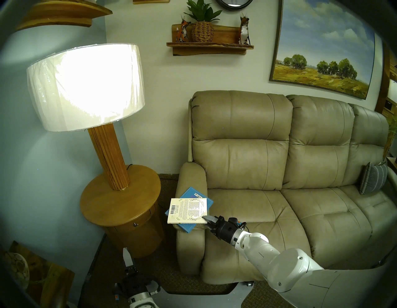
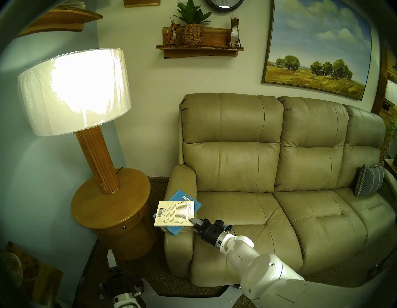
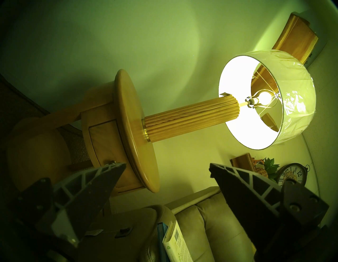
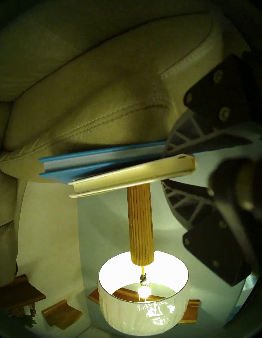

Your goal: Move books from sofa to side table

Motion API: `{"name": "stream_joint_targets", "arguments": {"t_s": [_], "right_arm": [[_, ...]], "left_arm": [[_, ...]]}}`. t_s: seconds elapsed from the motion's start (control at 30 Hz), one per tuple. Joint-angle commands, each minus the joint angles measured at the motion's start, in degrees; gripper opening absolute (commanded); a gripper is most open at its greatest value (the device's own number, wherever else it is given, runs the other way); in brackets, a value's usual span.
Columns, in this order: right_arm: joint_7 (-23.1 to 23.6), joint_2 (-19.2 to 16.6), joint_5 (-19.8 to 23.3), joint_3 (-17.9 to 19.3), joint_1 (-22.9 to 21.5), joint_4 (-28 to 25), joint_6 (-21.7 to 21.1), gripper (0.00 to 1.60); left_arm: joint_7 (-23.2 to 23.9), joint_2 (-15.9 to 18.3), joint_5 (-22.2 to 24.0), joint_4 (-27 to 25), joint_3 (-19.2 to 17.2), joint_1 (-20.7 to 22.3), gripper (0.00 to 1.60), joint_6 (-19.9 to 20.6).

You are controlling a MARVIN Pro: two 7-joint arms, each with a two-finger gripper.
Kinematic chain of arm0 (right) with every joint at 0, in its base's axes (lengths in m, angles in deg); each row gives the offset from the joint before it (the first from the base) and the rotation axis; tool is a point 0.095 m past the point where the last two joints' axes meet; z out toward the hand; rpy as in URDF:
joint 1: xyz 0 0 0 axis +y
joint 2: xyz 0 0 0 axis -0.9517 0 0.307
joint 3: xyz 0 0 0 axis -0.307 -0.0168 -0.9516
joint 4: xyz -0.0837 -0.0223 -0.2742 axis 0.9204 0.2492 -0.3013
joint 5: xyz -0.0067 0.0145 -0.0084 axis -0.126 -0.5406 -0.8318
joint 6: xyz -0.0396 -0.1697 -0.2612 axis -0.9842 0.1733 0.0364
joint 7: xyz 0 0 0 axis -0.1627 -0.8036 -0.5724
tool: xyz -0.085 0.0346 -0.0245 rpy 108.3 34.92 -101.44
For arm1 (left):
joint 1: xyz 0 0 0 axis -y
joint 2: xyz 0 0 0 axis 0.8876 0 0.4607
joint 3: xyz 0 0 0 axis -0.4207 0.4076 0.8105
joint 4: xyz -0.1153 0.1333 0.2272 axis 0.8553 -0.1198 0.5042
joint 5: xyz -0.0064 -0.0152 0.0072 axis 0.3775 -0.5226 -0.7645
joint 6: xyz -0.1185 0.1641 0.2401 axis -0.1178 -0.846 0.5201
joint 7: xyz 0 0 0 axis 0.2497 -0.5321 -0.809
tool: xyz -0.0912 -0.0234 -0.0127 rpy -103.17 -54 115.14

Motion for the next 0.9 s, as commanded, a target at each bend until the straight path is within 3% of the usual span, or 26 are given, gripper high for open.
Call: {"name": "stream_joint_targets", "arguments": {"t_s": [0.0, 0.03, 0.17, 0.43, 0.6, 0.87], "right_arm": [[2.57, -1.11, 0.67, 0.46, -1.62, -0.01, 1.39, 0.24], [4.07, -1.33, 0.97, 0.7, -1.41, 0.01, 1.59, 0.0], [7.7, -1.9, 2.35, 0.85, -0.87, 0.65, 0.65, 0.0], [13.33, -1.77, 2.47, -2.24, -0.4, 1.4, -3.34, 0.0], [17.09, -1.24, 1.47, -4.14, 0.13, 1.64, -2.9, 0.0], [15.83, -0.06, 2.0, -5.47, 0.01, 1.69, -3.17, 0.0]], "left_arm": [[0.43, -0.02, -0.08, -0.37, -0.05, -0.06, 1.6, 0.01], [0.42, -0.02, -0.08, -0.37, -0.04, -0.06, 1.6, 0.01], [0.41, -0.01, -0.08, -0.36, -0.04, -0.06, 1.6, 0.01], [0.4, -0.01, -0.08, -0.36, -0.04, -0.06, 1.6, 0.01], [0.41, -0.01, -0.08, -0.36, -0.04, -0.06, 1.6, 0.01], [1.42, -0.41, 1.03, 2.14, 1.31, 2.92, 1.6, 2.16]]}}
